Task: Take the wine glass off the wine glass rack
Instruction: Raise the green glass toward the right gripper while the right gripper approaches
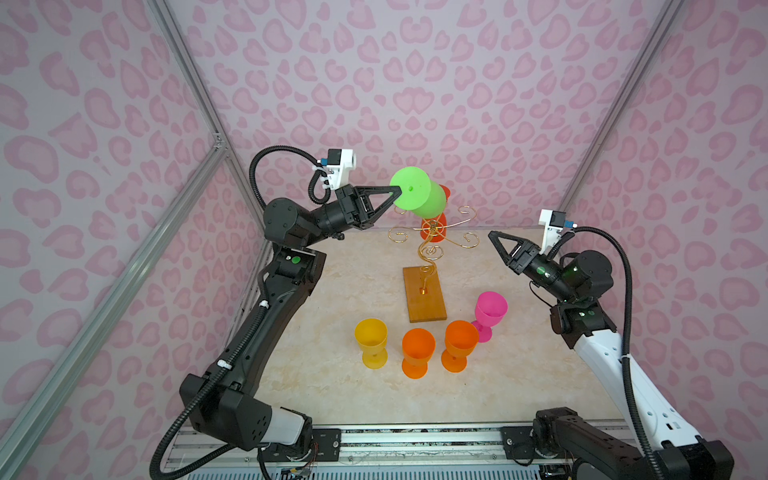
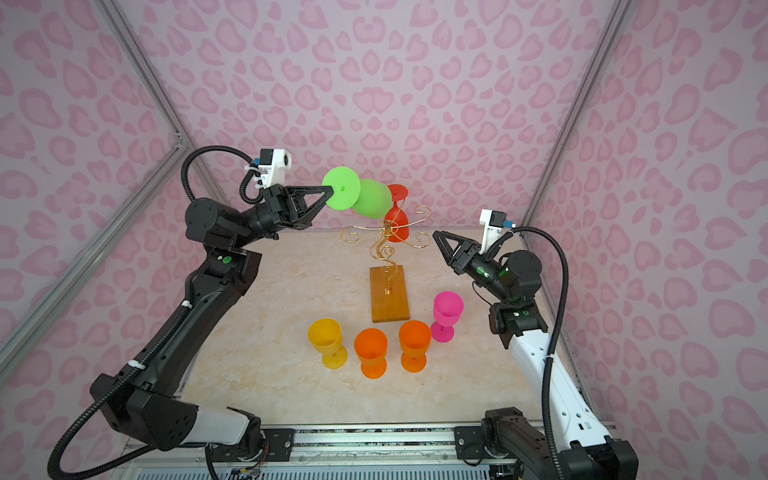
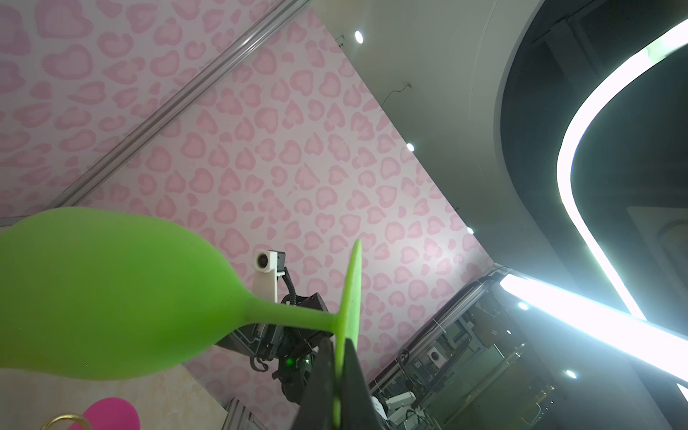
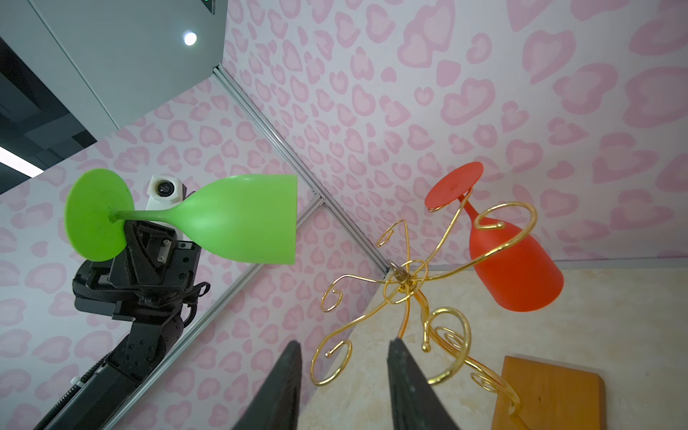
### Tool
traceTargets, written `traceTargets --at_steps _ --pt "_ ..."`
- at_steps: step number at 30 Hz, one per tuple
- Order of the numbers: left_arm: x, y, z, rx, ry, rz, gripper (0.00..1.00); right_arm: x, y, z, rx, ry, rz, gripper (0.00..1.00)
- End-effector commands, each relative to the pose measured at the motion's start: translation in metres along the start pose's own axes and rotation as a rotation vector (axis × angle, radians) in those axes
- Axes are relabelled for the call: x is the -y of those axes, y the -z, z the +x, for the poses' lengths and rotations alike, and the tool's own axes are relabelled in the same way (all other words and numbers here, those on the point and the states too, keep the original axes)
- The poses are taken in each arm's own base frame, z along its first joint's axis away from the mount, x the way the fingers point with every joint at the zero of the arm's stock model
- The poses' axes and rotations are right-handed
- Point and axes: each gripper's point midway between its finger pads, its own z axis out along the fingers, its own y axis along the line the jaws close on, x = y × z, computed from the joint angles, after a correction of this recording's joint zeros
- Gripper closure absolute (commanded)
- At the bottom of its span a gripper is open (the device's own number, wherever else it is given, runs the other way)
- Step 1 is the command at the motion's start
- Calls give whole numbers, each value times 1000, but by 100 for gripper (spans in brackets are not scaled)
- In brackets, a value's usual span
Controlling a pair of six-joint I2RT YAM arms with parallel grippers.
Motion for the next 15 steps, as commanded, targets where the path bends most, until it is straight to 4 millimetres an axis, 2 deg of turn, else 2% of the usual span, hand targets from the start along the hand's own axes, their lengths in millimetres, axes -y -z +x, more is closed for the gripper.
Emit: traceTargets --at_steps 1,6,15 --pt "12 -7 2 -1 1 92 98 -26 -6 -16 60 27 -123 59" --pt "1 -19 9 -16 79 151 99 -27 -17 -13 54 27 -160 57" --pt "-15 -30 15 -33 200 242 98 -25 -21 -14 85 1 -228 54"
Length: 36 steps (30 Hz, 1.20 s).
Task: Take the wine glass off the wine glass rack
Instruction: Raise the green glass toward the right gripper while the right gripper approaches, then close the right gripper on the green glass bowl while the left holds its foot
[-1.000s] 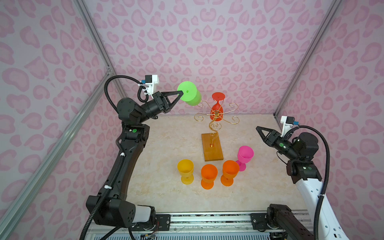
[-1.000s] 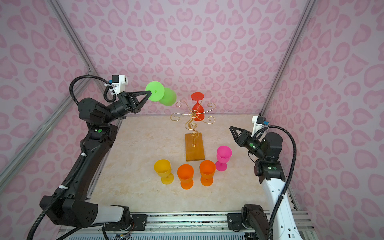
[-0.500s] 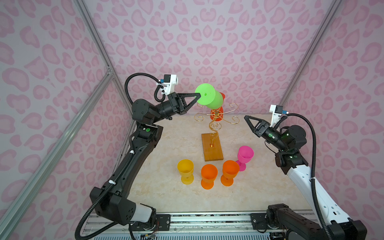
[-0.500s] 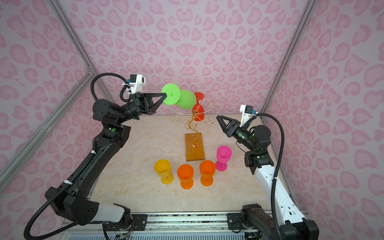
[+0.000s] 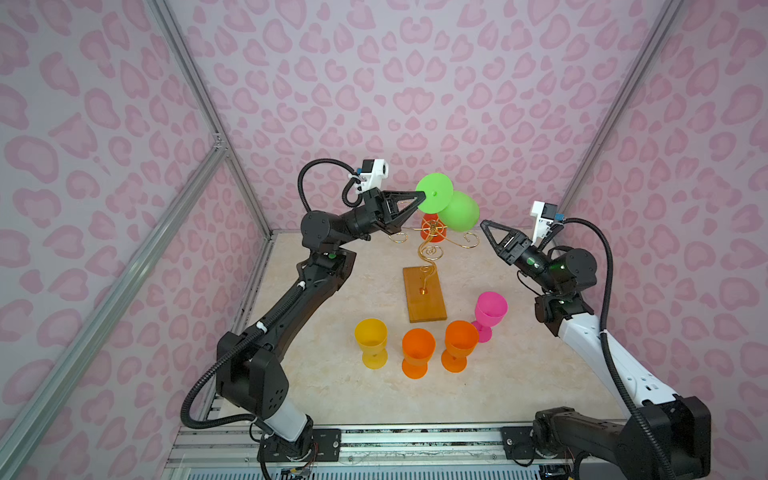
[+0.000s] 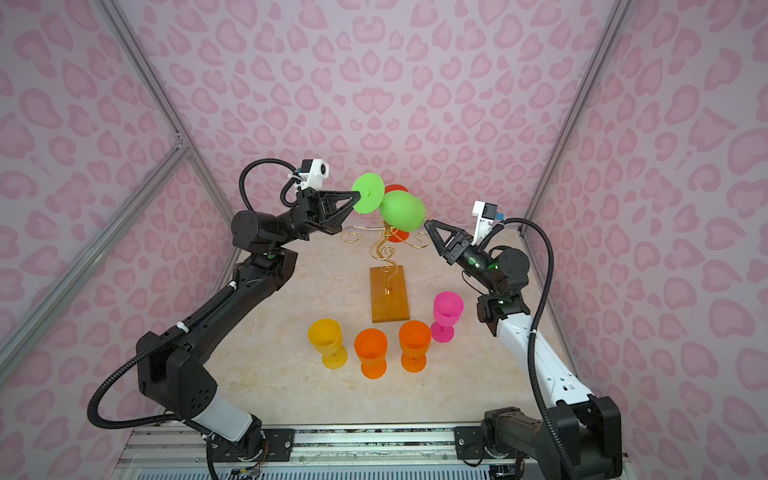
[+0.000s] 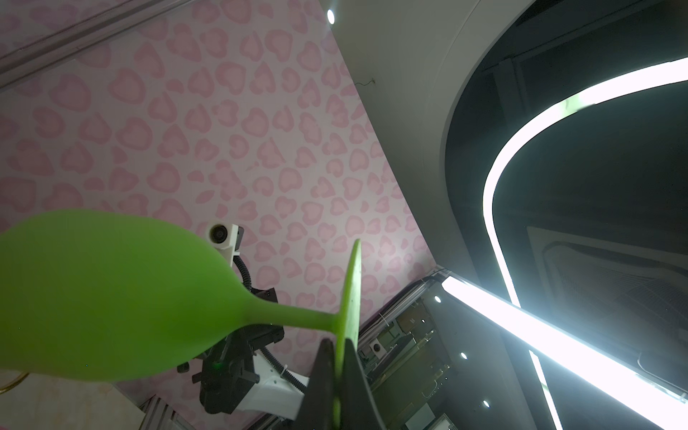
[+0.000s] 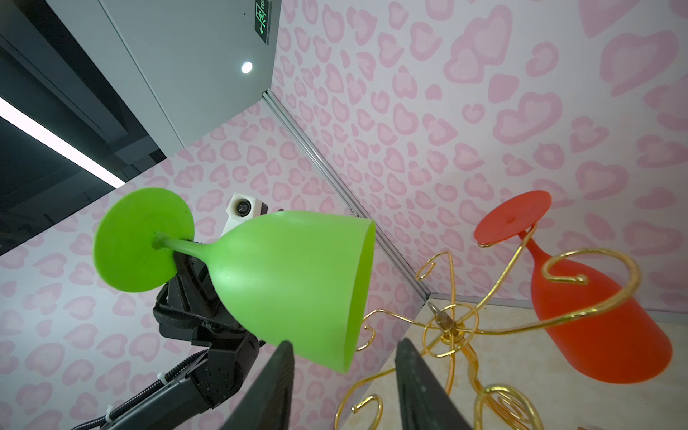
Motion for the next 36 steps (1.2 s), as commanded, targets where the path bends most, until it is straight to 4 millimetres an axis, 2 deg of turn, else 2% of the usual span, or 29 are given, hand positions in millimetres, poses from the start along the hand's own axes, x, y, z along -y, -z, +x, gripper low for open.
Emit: traceTargets --at_steps 1,5,10,17,25,36 --pt "15 0 3 -1 -9 94 99 -17 0 -6 27 30 -82 54" --pt "8 0 1 4 35 129 98 -26 0 -7 34 33 -134 54" --pt "6 -1 -2 10 70 165 98 -20 -3 -3 18 21 -132 53" --pt "-2 -1 -7 18 142 198 99 -28 -1 -5 43 3 -218 54" --pt "-12 -1 -10 13 205 226 98 -49 5 -7 66 -17 -395 57" --pt "-23 -5 -19 10 271 233 99 -54 1 3 29 -7 -430 64"
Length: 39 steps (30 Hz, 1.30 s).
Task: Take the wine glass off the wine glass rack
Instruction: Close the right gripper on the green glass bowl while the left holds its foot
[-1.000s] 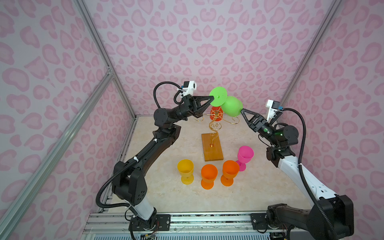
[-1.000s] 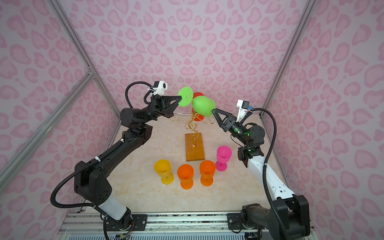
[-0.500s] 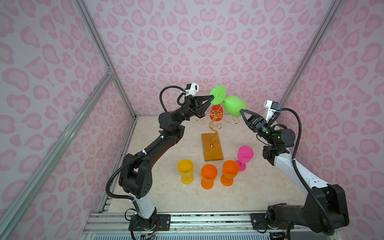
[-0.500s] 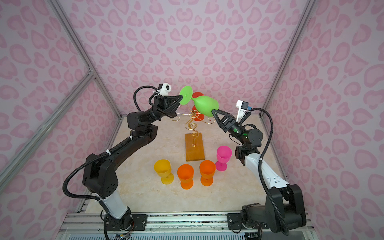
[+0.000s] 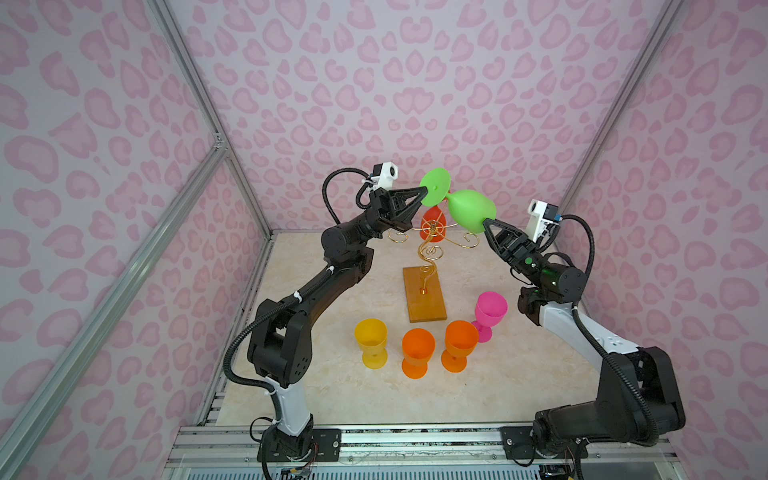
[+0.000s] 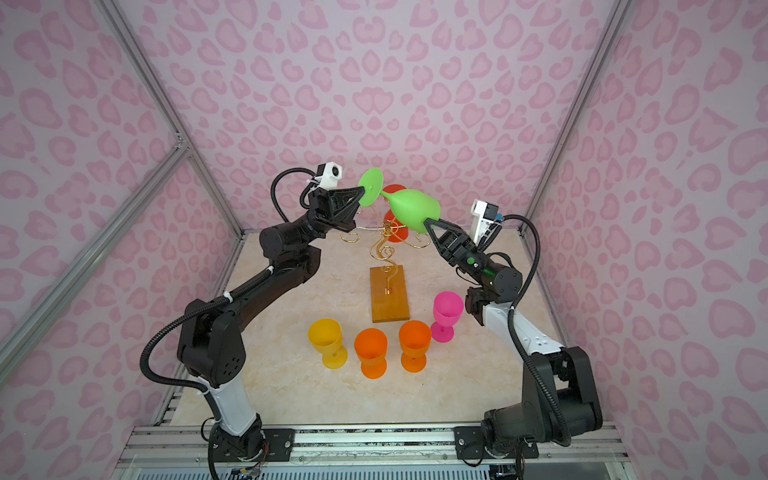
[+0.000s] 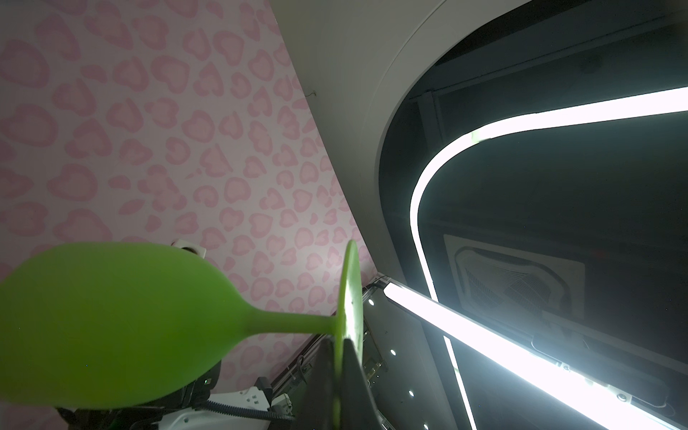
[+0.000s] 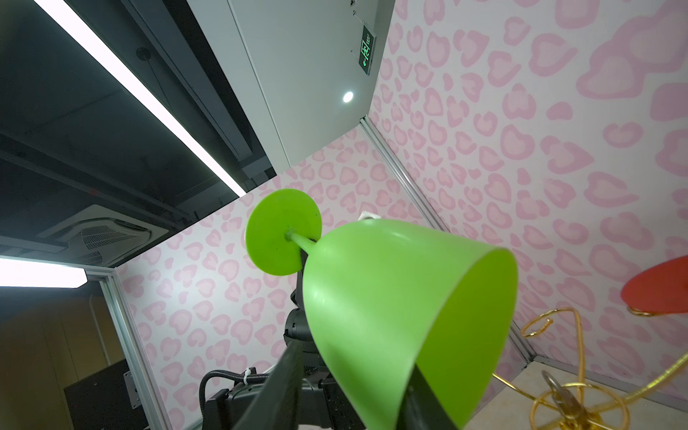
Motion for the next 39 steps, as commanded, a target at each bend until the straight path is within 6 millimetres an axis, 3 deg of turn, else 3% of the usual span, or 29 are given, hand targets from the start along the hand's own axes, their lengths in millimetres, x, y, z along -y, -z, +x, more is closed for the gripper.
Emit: traceTargets --at_steps 1,22,39 --pt "-3 0 -4 6 174 9 98 -20 -3 7 -45 41 -80 64" --pt "-5 2 -11 27 221 37 83 -30 -7 15 -65 71 -109 80" --pt "-1 4 -8 24 211 60 71 -39 -7 8 -37 76 -120 91"
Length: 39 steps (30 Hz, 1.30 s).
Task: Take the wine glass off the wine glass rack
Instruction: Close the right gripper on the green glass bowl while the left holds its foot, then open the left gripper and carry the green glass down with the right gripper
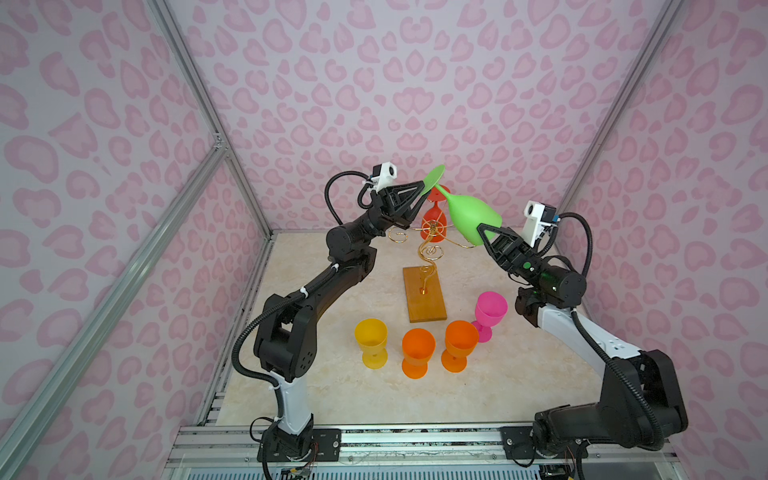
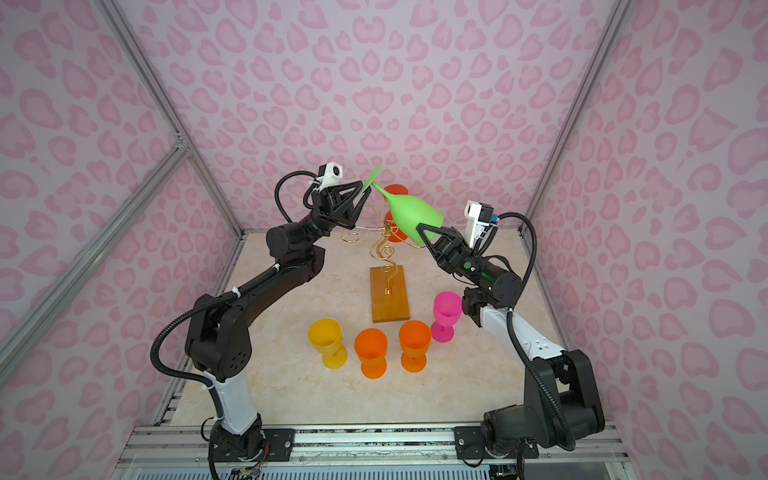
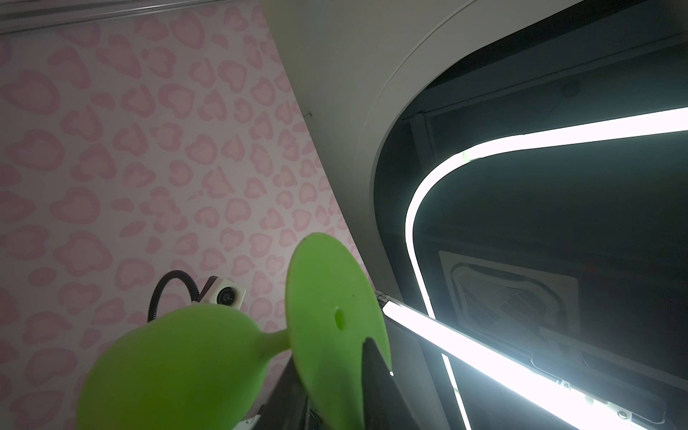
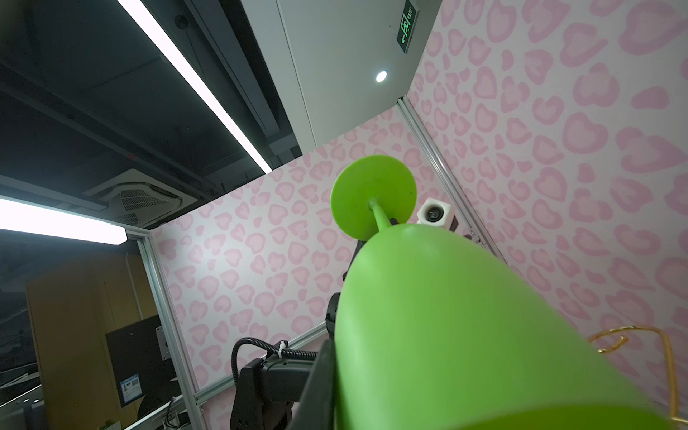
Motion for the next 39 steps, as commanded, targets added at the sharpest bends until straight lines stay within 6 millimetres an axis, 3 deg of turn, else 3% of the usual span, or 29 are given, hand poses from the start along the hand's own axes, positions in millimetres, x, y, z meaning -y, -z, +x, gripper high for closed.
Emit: traceTargets --at_steps 1,16,22,32,39 --pt "7 1 6 -28 207 29 71 -8 -1 -6 15 24 -24 91" --pt "14 5 14 -40 188 45 53 -9 -2 -18 32 33 14 96" --pt "16 5 21 -62 163 33 48 2 0 -27 21 60 128 96" --pt "22 1 34 -130 70 -15 34 32 33 -50 -35 196 530 98" --pt "23 -5 47 -206 -69 -99 22 43 63 -57 -104 258 768 98"
